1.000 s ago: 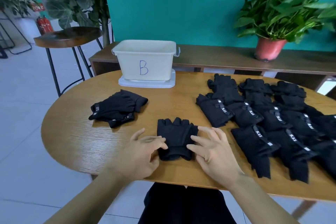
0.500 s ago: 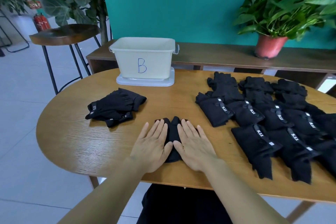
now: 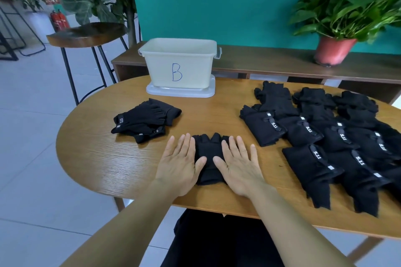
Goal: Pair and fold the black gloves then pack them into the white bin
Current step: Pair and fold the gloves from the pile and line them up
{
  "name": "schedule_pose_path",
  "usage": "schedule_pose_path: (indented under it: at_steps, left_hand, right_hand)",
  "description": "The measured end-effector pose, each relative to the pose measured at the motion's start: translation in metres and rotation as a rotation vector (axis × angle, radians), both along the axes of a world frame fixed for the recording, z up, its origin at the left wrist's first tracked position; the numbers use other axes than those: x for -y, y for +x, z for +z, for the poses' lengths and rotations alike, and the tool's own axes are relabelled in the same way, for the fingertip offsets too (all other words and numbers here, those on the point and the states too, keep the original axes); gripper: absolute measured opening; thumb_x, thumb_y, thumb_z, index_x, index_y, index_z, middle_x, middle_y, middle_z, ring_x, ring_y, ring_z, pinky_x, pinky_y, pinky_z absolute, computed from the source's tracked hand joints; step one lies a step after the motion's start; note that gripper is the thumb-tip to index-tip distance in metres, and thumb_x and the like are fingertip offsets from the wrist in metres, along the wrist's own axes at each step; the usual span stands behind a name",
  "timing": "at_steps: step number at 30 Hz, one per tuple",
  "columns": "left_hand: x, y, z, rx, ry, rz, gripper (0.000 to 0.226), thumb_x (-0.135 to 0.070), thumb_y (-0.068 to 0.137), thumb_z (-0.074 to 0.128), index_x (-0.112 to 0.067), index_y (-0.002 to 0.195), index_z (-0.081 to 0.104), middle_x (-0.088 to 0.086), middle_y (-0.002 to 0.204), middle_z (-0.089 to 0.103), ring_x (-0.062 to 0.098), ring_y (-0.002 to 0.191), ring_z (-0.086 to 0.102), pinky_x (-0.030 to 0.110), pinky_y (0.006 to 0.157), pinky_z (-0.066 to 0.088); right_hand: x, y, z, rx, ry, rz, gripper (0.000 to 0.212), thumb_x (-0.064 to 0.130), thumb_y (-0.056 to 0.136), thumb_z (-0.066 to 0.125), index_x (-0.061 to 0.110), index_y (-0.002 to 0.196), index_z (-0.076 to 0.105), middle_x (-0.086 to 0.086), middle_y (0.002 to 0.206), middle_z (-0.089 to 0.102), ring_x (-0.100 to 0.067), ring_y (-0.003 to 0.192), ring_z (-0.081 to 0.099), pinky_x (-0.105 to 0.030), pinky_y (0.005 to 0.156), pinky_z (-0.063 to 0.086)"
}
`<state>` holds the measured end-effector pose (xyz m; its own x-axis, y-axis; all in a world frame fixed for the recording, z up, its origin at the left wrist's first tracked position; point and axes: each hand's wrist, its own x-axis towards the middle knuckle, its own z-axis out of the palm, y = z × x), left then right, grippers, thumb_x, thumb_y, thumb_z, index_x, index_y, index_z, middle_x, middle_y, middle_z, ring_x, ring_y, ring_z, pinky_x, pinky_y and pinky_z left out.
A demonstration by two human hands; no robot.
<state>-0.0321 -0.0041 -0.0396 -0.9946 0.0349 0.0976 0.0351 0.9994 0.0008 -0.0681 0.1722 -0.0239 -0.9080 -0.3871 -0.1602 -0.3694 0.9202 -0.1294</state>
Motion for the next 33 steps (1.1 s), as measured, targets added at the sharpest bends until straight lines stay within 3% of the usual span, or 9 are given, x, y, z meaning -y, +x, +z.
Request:
schedule_pose_path:
  at_steps: [6,10,13,18,21,24,33]
  left_hand:
    - [0.026,0.017,0.017,-0.094,0.046,0.019,0.092,-0.056,0.08,-0.029,-0.011,0.156,-0.005,0.005,0.165,-0.004,0.014,0.151,-0.013,0.035,0.12,-0.016]
    - [0.052,0.027,0.018,-0.133,0.031,0.026,0.098,-0.058,0.08,-0.033,-0.016,0.158,0.008,0.001,0.165,0.008,0.011,0.151,-0.004,0.031,0.12,-0.016]
    - [0.075,0.036,0.022,-0.155,0.029,0.052,0.089,-0.054,0.085,-0.022,-0.018,0.157,0.015,-0.002,0.164,0.013,0.009,0.151,0.0,0.027,0.117,-0.019]
    - [0.124,0.039,0.028,-0.216,0.061,0.121,0.071,-0.047,0.097,0.0,-0.017,0.154,0.03,0.0,0.16,0.027,0.012,0.15,0.015,0.025,0.116,-0.015]
    - [0.155,0.034,0.031,-0.251,0.04,0.164,0.051,-0.034,0.105,0.023,-0.019,0.153,0.031,0.001,0.16,0.03,0.013,0.15,0.017,0.027,0.117,-0.013]
    - [0.18,0.025,0.033,-0.247,0.066,0.186,0.05,-0.032,0.107,0.029,-0.021,0.155,0.025,-0.002,0.162,0.024,0.01,0.151,0.011,0.027,0.116,-0.016]
    - [0.224,-0.011,0.022,-0.269,0.128,0.098,0.051,-0.034,0.102,0.048,-0.026,0.151,0.037,-0.004,0.16,0.028,0.007,0.15,0.013,0.031,0.118,-0.017]
  right_hand:
    - [0.001,0.005,0.016,-0.092,-0.112,0.039,0.06,0.051,0.103,0.005,0.025,0.157,-0.002,0.002,0.165,-0.006,-0.015,0.147,-0.024,-0.044,0.12,-0.014]
    - [0.011,0.009,0.025,-0.143,-0.092,0.105,0.057,0.047,0.105,0.009,0.026,0.157,0.008,0.002,0.165,0.004,-0.015,0.149,-0.018,-0.045,0.12,-0.009]
    - [0.023,0.009,0.031,-0.181,-0.077,0.147,0.055,0.047,0.105,0.009,0.027,0.156,0.012,0.002,0.164,0.009,-0.015,0.15,-0.015,-0.045,0.12,-0.007]
    - [0.055,0.001,0.036,-0.224,-0.111,0.23,0.086,0.059,0.082,-0.017,0.027,0.155,0.017,0.001,0.164,0.014,-0.014,0.149,-0.015,-0.044,0.118,-0.008]
    - [0.083,-0.005,0.045,-0.228,-0.133,0.286,0.073,0.058,0.094,-0.006,0.026,0.155,0.018,0.0,0.164,0.014,-0.015,0.15,-0.015,-0.045,0.119,-0.009]
    - [0.116,-0.013,0.052,-0.242,-0.127,0.351,0.052,0.044,0.106,0.017,0.025,0.154,0.021,0.0,0.162,0.018,-0.017,0.15,-0.011,-0.046,0.119,-0.007]
    - [0.216,-0.046,0.045,-0.327,-0.134,0.476,0.048,0.043,0.104,0.032,0.023,0.149,0.033,0.001,0.154,0.033,-0.02,0.151,-0.001,-0.048,0.117,0.001]
